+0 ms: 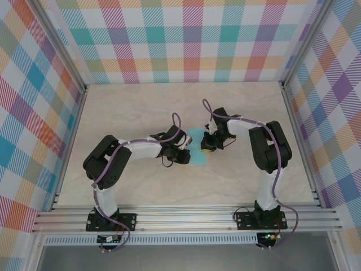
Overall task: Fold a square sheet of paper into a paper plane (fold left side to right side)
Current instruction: Fold the triangle a second time at the center of the table.
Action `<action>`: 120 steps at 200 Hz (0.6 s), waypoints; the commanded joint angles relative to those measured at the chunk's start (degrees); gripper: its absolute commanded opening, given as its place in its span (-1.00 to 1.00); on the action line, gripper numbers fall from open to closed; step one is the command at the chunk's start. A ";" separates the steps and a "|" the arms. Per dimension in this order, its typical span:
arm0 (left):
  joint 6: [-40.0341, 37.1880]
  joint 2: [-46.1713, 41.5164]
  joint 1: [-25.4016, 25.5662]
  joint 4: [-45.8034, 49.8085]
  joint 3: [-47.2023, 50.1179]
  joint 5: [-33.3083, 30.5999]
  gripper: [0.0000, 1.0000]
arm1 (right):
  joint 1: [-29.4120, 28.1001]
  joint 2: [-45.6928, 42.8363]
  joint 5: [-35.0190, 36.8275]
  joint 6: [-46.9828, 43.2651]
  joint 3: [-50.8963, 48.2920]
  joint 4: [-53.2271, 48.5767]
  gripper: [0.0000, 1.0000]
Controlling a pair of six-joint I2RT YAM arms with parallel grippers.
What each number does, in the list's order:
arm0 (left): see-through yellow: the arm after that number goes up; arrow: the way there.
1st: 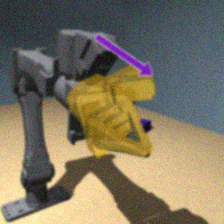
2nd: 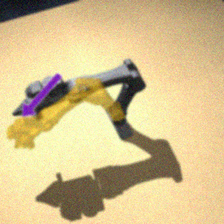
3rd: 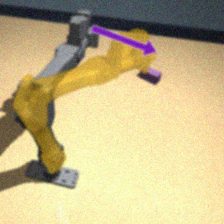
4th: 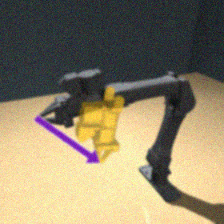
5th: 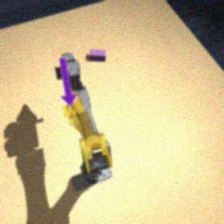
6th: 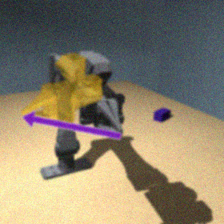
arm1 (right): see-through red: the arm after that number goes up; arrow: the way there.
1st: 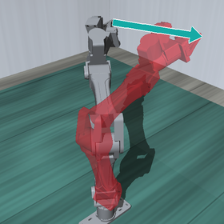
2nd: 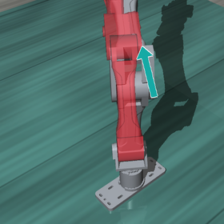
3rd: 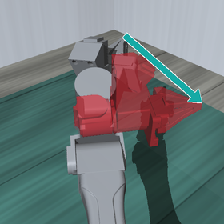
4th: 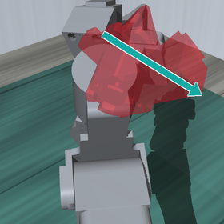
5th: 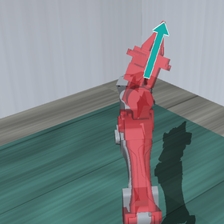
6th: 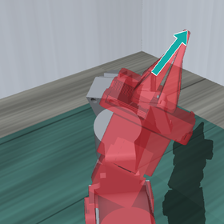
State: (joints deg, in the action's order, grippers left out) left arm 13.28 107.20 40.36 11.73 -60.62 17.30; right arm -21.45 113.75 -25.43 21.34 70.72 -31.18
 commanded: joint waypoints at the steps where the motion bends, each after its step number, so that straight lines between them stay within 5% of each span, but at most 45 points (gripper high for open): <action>1: 0.08 3.12 0.11 6.64 2.14 -5.03 -0.81 | 1.85 2.01 5.39 -1.84 0.22 -1.59 -1.00; 69: -0.79 -4.78 0.12 8.38 -4.06 1.66 -0.73 | 1.86 2.26 1.70 -0.87 -1.72 0.67 -1.00; 120: -1.65 0.44 0.16 7.04 -9.67 8.59 -0.75 | 1.77 2.26 0.81 -0.60 -1.81 0.78 -1.00</action>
State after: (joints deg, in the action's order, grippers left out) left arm 12.73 105.16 40.36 18.04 -67.13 21.69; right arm -20.51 113.93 -27.38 21.34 70.24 -30.48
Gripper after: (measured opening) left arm 0.131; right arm 0.027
